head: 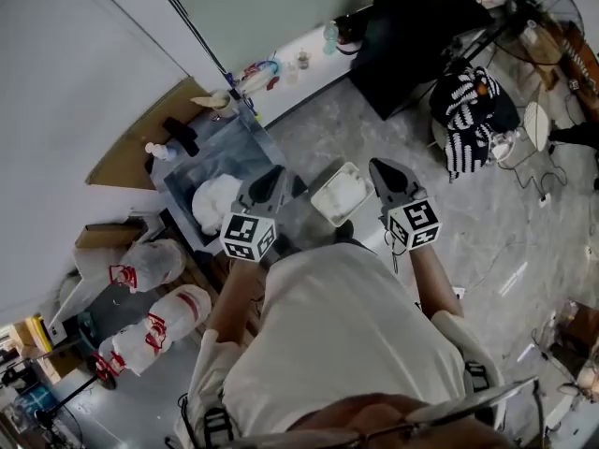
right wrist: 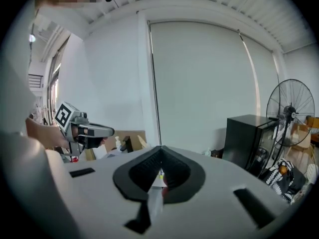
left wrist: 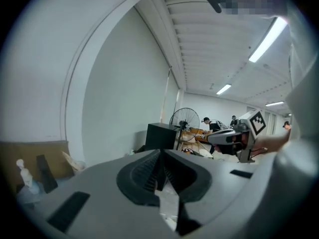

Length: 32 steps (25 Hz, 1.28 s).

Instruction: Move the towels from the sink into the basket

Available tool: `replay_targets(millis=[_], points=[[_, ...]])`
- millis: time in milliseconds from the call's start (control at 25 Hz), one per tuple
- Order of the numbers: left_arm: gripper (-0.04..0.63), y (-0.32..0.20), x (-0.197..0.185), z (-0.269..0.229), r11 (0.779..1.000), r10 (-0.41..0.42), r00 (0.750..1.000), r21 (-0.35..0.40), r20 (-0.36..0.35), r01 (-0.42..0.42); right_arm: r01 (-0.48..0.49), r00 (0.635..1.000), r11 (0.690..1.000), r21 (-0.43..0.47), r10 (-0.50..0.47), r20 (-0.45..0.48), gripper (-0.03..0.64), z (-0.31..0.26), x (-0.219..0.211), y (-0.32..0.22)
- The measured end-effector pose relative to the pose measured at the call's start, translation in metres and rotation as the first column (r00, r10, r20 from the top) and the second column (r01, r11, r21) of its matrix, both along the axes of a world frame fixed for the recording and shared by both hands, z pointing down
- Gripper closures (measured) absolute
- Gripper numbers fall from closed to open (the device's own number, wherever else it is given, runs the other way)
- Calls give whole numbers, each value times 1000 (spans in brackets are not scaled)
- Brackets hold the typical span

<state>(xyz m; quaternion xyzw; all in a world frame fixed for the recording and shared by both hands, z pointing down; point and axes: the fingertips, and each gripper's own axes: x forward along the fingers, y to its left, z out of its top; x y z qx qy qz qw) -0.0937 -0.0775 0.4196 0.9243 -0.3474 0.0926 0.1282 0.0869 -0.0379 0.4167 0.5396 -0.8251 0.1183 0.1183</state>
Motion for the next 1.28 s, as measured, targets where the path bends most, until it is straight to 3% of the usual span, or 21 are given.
replay_targets(millis=[160, 520, 720, 1080, 1200, 1280], points=[[566, -3, -18, -11, 999, -32, 999, 29, -12, 32, 24, 999, 1000, 11, -23, -31, 621, -5, -12, -2], [566, -13, -40, 5, 997, -80, 997, 12, -4, 80, 69, 997, 998, -6, -69, -33, 621, 1, -39, -19], [565, -19, -67, 37, 990, -139, 988, -10, 70, 140, 118, 993, 992, -34, -119, -26, 621, 15, -65, -31], [560, -25, -150, 119, 963, -209, 959, -133, 193, 236, 191, 981, 974, -119, -194, -8, 621, 59, -126, -38], [472, -27, -183, 157, 946, -222, 941, -178, 255, 271, 216, 975, 964, -158, -220, -10, 621, 78, -146, -38], [465, -28, -205, 184, 935, -221, 925, -201, 309, 291, 228, 972, 956, -182, -234, -10, 621, 91, -158, -39]])
